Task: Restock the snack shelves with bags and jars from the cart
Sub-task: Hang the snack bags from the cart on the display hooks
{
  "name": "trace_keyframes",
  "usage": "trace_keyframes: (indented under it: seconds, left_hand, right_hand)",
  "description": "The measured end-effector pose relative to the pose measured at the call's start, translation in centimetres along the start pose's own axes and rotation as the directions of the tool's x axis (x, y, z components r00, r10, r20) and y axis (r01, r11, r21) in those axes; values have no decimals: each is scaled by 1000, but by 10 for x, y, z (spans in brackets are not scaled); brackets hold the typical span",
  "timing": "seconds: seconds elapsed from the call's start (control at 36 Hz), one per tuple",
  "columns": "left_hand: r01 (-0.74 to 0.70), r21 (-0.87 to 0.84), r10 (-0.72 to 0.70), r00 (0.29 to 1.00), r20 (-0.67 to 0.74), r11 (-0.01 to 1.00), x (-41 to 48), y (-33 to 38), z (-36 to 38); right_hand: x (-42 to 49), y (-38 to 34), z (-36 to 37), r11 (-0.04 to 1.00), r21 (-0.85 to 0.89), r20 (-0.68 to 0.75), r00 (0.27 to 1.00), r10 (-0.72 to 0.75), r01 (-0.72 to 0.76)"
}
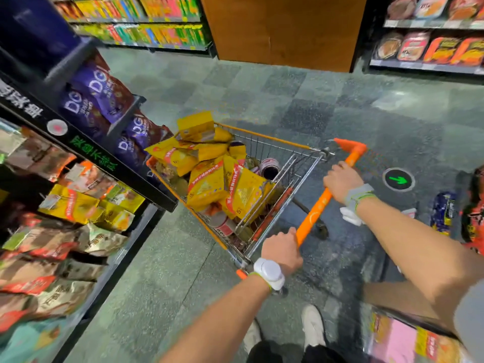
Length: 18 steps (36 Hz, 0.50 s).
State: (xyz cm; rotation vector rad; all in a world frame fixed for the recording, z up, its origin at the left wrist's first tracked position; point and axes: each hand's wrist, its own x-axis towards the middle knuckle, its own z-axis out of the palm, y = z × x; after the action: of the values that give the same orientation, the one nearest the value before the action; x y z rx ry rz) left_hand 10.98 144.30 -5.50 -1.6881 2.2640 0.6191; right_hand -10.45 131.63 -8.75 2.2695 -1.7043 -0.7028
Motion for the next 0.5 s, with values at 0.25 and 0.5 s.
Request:
trace_keyframes:
  seconds: [0.25,0.5]
  left_hand:
    - [74,-64,-76,997,-26,995,24,-31,-9]
    - [132,-44,-135,989,-66,990,31,-84,-27]
  right_hand:
    - [53,-16,-33,995,-1,-12,995,-104,104]
    - [87,-46,-57,992,56,-1,994,-113,112]
